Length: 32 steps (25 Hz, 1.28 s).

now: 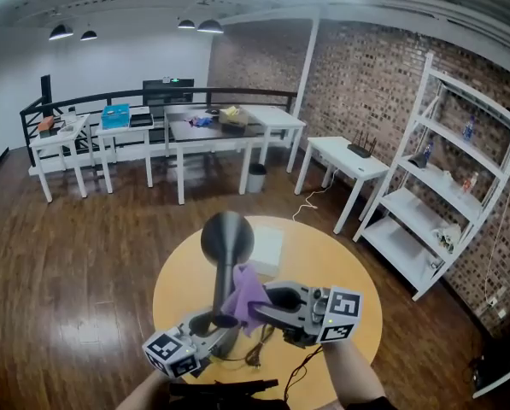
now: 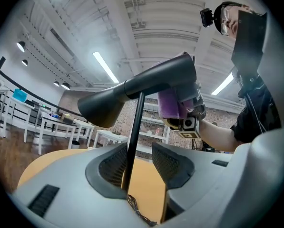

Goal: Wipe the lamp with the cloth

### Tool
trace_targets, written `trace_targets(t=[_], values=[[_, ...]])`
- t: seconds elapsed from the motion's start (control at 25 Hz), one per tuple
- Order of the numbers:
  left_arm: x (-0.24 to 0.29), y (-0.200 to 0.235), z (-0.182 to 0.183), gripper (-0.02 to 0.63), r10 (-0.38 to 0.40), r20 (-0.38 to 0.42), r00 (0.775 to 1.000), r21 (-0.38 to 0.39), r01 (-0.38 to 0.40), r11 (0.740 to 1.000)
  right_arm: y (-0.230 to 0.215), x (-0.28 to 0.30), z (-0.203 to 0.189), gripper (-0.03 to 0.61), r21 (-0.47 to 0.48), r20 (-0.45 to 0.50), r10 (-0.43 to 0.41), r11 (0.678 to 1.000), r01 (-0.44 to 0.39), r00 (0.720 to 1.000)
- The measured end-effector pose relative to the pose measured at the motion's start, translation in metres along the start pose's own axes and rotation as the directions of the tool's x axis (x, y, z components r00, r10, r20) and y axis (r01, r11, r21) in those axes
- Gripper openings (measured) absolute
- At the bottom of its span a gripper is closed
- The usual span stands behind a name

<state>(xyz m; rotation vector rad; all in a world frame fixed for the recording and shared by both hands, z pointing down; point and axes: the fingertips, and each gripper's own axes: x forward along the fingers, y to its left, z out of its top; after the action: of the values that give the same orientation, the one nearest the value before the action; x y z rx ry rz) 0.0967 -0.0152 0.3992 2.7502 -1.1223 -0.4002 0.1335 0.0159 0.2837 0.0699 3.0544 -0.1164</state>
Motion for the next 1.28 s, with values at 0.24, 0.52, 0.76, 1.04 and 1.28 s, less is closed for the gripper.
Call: trace_targets(t=[0.24,0.52,0.76,1.04,1.28], values=[[0.001,0.0,0.005,0.152,0.006,-0.005,1.0,-0.007,-0.006,1.0,-0.047,0.002,-0.007,0.092,0.045,0.086,-0.075,0.996,0.072,0.993],[0.0,0.001,-0.001,0.152,0.004,-0.001,1.0,-0.012,-0.004,1.0,-0.125,-0.003,-0.027,0.092,0.122,0.091,-0.283,0.955,0.271,0.955],[0.002,-0.002,-0.001,0.152,0.005,0.0,1.0,-0.006,-0.005,1.0,-0.163,-0.016,-0.029,0.092,0.129,0.069,-0.362,0.927,0.351,0.93],[-0.002,-0.001,0.001,0.152,0.007,-0.005,1.0,-0.001,-0.007,1.0,-0.203,-0.029,-0.045,0.092,0.183,0.035,-0.503,0.853,0.489,0.864],[-0.002,-0.003,0.004,0.152,0.009,-0.018,1.0,0.006,-0.008,1.0,-0.234,-0.052,-0.071,0.092,0.225,-0.047,-0.674,0.711,0.666,0.737]])
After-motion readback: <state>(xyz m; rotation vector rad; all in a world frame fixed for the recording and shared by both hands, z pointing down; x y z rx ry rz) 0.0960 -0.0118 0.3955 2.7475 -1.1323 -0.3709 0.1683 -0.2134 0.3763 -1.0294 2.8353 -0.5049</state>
